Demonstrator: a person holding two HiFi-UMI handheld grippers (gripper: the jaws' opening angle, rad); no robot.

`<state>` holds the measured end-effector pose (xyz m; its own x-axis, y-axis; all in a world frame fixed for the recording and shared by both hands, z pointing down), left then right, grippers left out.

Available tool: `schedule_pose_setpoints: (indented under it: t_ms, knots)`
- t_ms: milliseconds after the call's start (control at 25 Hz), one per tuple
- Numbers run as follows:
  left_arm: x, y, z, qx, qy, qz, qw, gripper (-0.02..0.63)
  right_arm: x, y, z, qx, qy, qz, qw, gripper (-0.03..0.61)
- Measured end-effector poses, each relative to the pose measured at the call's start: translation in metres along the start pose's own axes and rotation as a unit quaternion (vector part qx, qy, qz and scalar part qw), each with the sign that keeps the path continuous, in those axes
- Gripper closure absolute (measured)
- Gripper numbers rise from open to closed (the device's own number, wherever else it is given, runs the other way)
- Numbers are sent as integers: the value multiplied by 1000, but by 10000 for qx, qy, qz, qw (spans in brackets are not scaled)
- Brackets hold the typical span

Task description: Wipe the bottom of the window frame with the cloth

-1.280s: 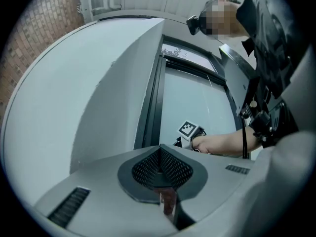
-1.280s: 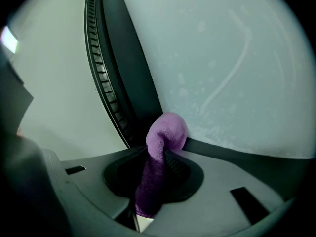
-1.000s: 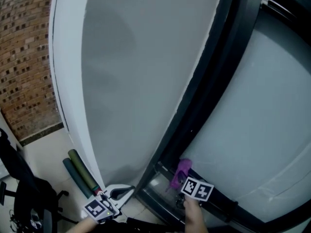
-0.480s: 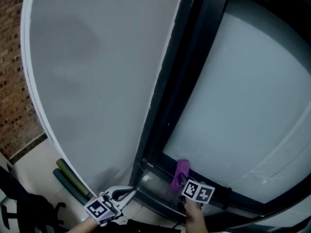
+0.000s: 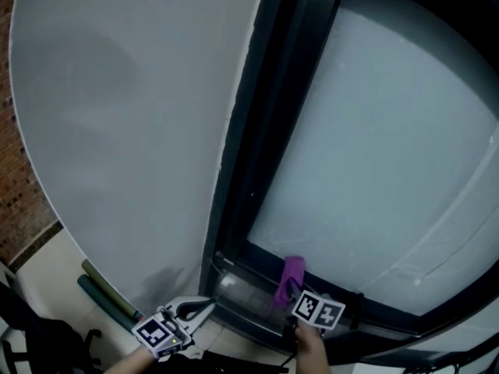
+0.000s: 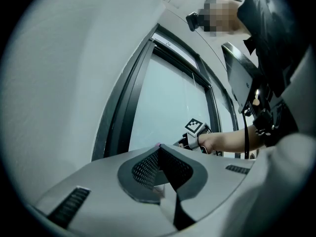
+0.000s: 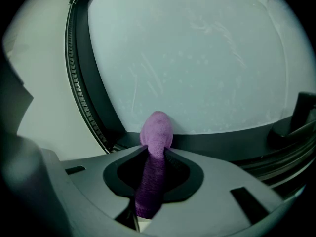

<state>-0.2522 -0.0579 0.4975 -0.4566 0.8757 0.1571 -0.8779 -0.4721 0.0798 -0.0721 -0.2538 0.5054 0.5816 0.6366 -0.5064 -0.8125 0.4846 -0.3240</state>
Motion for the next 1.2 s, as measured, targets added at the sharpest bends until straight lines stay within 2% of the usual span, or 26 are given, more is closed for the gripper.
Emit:
schedule_pose_setpoints:
  t_ms: [680,1000,1200]
  knots:
    - [-54,-51,12,-61,199,392,9990,611,42,-61,5,-268,-322,249,9988,493]
    - [-62,-58,15,-46,296,414,9987,610,51,-70,9,-603,-610,350,9957,494]
    - [-72,-65,21,-16,355,510,9981,611,57,-81,10,-999,-735,386,9915,493]
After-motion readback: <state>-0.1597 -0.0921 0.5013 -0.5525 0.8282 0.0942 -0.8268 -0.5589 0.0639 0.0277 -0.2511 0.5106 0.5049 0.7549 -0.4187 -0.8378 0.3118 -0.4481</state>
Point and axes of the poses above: the fingertips, and each gripper's own axes: x backward along the fingers, y to its left, z out of its underside, the point moved 3 cm from there along x, backward along the fingers
